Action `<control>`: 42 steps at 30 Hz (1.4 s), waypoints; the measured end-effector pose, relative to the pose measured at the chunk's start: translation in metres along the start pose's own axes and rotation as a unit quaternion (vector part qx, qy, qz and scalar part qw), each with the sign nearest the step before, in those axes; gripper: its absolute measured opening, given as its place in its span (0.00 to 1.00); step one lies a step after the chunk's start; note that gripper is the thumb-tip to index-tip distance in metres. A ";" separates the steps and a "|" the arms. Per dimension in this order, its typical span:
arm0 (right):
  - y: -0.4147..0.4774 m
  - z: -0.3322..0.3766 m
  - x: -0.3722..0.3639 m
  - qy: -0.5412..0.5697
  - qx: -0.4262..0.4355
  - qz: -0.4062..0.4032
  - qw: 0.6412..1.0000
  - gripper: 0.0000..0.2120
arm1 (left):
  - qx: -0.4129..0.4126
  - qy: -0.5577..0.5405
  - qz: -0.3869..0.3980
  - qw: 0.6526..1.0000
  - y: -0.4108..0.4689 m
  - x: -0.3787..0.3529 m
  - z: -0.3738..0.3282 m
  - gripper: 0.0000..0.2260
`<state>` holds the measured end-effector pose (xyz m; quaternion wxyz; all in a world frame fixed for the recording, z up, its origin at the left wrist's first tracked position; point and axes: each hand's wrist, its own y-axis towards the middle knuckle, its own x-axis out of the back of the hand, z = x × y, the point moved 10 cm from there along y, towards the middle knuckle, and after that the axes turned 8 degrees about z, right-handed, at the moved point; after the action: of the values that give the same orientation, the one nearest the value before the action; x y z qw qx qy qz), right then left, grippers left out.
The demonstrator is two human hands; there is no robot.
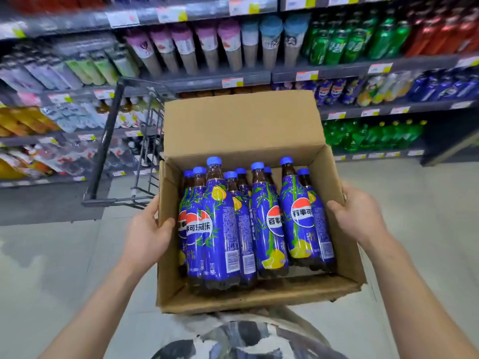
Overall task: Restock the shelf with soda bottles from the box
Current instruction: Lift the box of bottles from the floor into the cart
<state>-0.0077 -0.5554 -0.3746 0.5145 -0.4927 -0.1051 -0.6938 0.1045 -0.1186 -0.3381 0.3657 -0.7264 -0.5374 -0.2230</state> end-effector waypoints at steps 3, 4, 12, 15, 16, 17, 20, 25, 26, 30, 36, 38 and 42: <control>0.024 0.002 0.013 -0.007 0.015 0.009 1.000 0.29 | -0.002 0.015 -0.019 1.000 0.012 -0.005 -0.020 0.21; 0.033 0.004 0.016 -0.011 0.019 0.012 1.000 0.30 | 0.002 0.017 -0.025 1.000 0.017 -0.007 -0.023 0.22; 0.100 0.015 0.033 -0.004 0.003 0.038 0.999 0.32 | 0.022 0.026 -0.024 0.999 0.079 -0.023 -0.032 0.23; 0.129 0.024 0.034 -0.001 -0.006 0.038 0.999 0.31 | 0.025 0.029 -0.014 0.999 0.114 -0.022 -0.036 0.23; 0.140 0.027 0.035 0.006 -0.007 0.035 0.999 0.31 | 0.024 0.026 -0.007 0.999 0.128 -0.022 -0.039 0.23; 0.149 0.030 0.035 0.012 -0.011 0.034 0.999 0.32 | 0.022 0.017 0.001 1.000 0.142 -0.023 -0.041 0.22; 0.179 0.039 0.035 0.022 -0.023 0.031 0.999 0.32 | 0.024 0.004 0.018 1.000 0.184 -0.021 -0.046 0.21; 0.232 0.052 0.028 0.037 -0.035 0.027 0.998 0.31 | 0.021 0.018 0.038 0.999 0.258 -0.018 -0.047 0.23; 0.243 0.055 0.025 0.037 -0.034 0.029 0.998 0.30 | 0.018 0.016 0.040 0.999 0.270 -0.017 -0.048 0.23; 0.280 0.063 0.012 0.034 -0.033 0.033 0.998 0.26 | 0.019 0.020 0.046 0.999 0.309 -0.019 -0.044 0.22; 0.336 0.054 -0.025 0.017 -0.060 0.053 0.997 0.25 | 0.057 0.033 0.047 0.997 0.355 -0.046 -0.014 0.24; 0.353 0.045 -0.041 0.025 -0.075 0.061 0.995 0.24 | 0.064 0.028 0.054 0.996 0.369 -0.062 -0.003 0.25; 0.382 0.027 -0.078 0.011 -0.081 0.076 0.994 0.26 | 0.090 0.014 0.078 0.993 0.393 -0.102 0.025 0.27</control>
<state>0.3193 -0.6616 -0.5609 0.5254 -0.5321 -0.0051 -0.6640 0.4409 -0.2229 -0.5414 0.4533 -0.7269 -0.4920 -0.1552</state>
